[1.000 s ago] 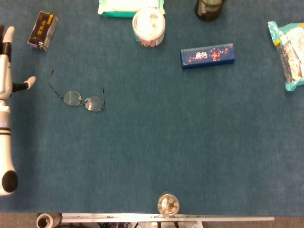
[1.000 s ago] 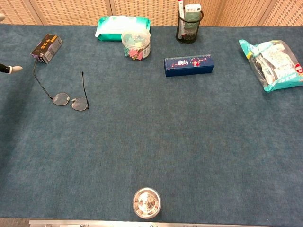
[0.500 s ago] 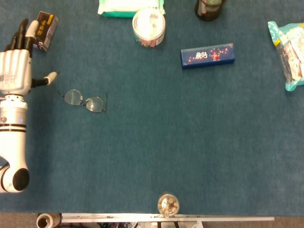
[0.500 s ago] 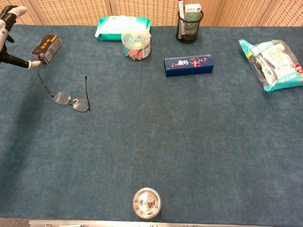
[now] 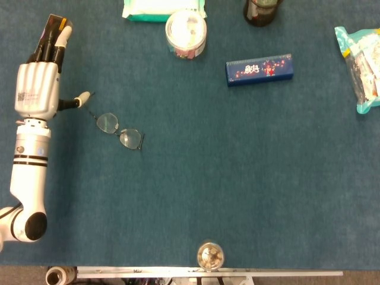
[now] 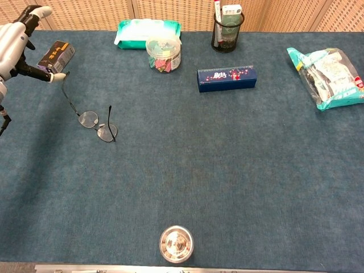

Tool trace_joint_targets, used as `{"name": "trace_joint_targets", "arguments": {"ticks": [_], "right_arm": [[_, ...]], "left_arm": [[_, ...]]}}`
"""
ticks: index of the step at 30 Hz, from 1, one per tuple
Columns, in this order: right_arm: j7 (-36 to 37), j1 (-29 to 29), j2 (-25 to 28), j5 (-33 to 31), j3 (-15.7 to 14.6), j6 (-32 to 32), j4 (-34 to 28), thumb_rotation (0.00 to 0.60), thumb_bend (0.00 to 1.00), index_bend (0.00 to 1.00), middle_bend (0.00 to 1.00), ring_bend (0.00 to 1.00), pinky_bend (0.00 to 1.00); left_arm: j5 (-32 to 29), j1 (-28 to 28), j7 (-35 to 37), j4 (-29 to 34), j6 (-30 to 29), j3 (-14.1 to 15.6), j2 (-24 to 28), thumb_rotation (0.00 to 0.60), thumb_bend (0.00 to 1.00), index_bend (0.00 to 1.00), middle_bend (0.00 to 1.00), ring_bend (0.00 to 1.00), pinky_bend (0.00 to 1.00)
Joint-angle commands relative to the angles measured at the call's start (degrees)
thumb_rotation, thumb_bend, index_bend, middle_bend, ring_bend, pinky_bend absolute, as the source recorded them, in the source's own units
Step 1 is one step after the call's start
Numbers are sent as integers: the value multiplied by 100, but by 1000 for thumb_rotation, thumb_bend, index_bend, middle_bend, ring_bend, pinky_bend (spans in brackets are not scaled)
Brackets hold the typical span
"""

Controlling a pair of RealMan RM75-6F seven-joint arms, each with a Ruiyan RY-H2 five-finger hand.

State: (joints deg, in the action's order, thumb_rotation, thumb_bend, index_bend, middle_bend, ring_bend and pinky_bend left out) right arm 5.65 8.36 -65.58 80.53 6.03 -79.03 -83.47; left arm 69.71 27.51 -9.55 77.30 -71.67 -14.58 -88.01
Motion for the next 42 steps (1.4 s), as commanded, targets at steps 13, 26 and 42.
{"name": "trace_joint_targets", "arguments": {"ticks": [13,26,42], "right_arm": [[97,23,-29,32,4,46,85,600,221,435,390,342,579],[70,26,-35,24,14,49,50,600,221,435,390,342,579],[77,-9,-25,26,2,22,37,600,221,435,390,342,579]], "left_arm": [[76,7,43,-14,-102,33,-49,600,36,0,0,131,324],[329,-144,79,238,-414,170,-3,600,36,0,0,131,324],[-35,-95,72,-271,-124,30,-53,600,36,0,0,131,324]]}}
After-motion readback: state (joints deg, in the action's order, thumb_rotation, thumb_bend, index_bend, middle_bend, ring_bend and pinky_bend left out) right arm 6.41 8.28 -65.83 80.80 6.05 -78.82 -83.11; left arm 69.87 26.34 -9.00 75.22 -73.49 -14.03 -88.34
